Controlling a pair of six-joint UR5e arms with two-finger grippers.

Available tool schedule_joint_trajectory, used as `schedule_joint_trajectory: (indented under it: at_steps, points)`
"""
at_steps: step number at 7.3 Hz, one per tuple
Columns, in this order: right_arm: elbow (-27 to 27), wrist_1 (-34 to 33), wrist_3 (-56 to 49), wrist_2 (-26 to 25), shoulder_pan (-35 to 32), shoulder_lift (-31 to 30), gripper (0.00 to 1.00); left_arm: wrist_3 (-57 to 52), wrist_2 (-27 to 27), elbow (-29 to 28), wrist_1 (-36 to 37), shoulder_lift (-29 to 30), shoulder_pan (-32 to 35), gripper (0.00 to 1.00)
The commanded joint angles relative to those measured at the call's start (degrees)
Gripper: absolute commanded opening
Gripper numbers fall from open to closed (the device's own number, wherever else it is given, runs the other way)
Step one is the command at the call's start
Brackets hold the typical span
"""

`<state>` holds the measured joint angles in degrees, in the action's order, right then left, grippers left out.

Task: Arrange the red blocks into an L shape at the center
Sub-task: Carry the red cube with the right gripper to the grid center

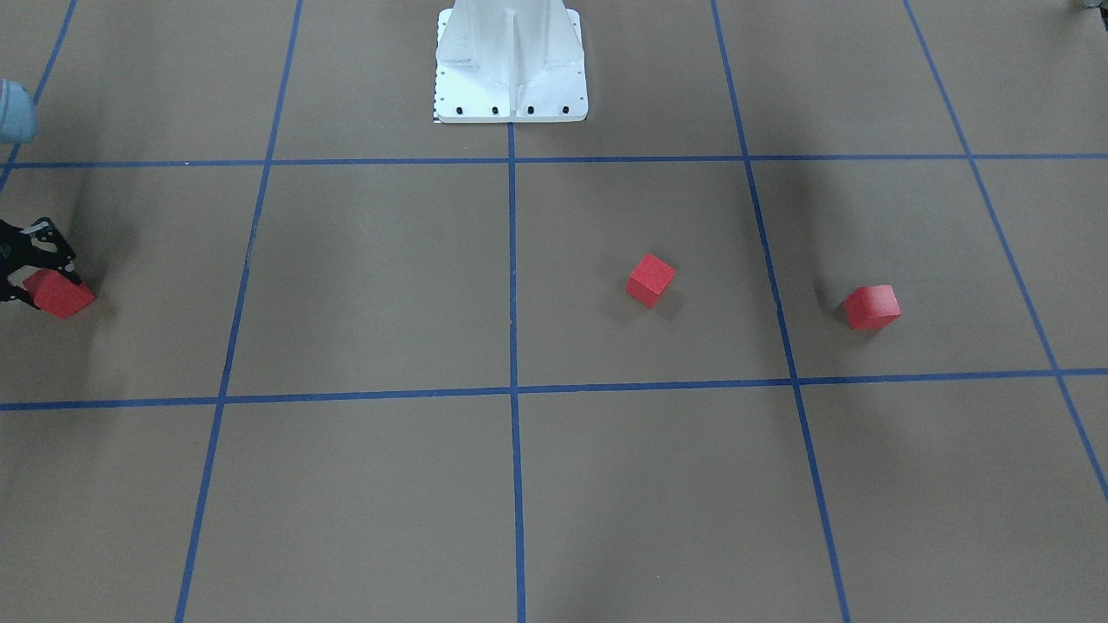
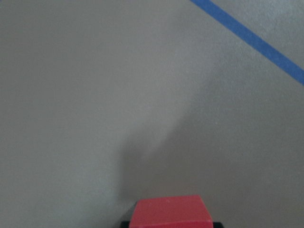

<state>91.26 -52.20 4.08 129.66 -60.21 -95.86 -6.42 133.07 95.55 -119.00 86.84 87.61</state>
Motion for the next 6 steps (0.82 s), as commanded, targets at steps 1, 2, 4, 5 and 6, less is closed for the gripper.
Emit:
schedule_joint_trajectory:
  at_steps: [1,2,4,5,6]
  points:
    - [2.25,-3.32,4.41,1.03,-0.08,5.55,0.1,0.0,0.0,0.16,0.0,-0.26,0.02,1.0]
    - [2.43,-5.44,13.41,1.12,-0.08,10.38,0.11,0.0,0.0,0.33,0.0,-0.35,0.02,1.0]
    - [2.43,-6.68,30.81,0.51,5.59,18.3,0.14,0.09,0.0,0.16,0.0,-0.35,0.02,1.0]
    - [2.43,-10.0,38.12,-1.32,9.46,23.56,0.14,0.09,0.0,0.07,0.0,-0.35,0.02,1.0]
    - [2.43,-15.08,42.98,-5.95,12.8,28.75,0.14,0.17,0.0,0.07,0.0,-0.35,0.02,1.0]
